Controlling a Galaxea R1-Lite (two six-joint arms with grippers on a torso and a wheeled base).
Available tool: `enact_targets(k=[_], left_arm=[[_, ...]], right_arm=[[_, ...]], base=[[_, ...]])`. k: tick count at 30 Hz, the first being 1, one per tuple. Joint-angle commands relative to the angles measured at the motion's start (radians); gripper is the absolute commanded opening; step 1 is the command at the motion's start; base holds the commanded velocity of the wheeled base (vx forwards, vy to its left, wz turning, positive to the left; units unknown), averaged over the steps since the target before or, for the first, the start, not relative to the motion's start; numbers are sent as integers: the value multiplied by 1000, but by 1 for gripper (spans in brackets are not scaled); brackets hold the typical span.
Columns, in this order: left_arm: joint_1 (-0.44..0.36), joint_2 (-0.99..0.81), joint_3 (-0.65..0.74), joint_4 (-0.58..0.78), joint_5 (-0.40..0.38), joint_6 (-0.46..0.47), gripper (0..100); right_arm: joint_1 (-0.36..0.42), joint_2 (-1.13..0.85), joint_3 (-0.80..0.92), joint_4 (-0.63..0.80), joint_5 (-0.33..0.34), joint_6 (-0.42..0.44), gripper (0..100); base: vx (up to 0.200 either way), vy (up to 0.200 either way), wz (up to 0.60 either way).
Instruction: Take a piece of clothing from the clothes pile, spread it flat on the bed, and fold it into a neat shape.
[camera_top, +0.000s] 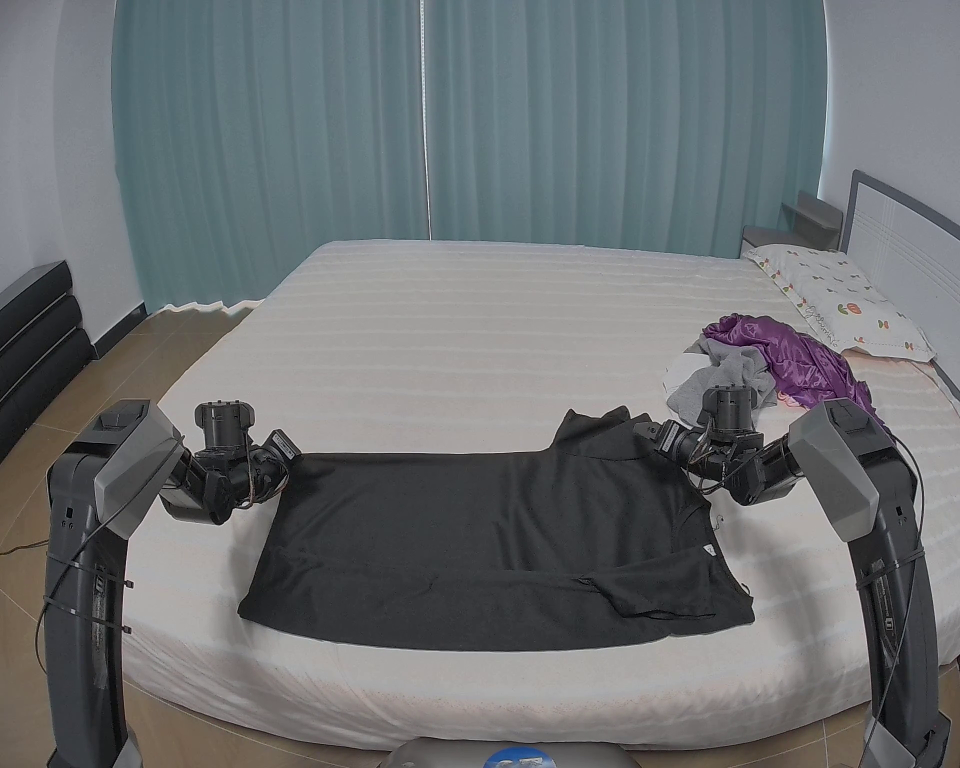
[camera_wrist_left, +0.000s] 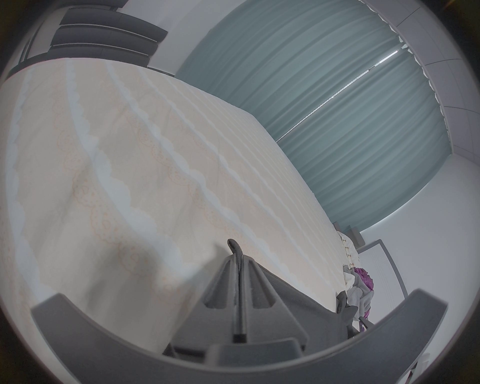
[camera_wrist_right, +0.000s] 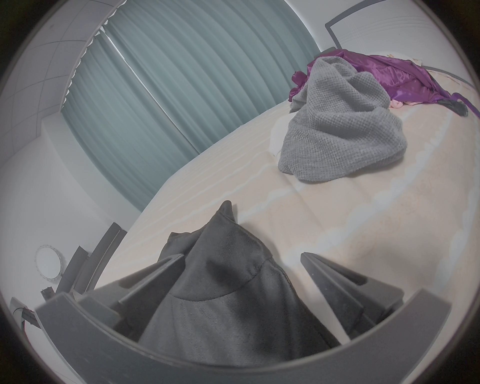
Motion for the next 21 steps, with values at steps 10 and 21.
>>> enact_targets(k=[10, 21], left_arm=[[1, -4, -1, 0, 0, 0, 0], [1, -32, 34, -53, 2, 0, 0]], right_arm=[[-5, 9, -11, -3, 0, 11, 0], [-3, -102, 124, -11, 1, 37, 0]], base=[[0, 0, 0], [0, 0, 0]])
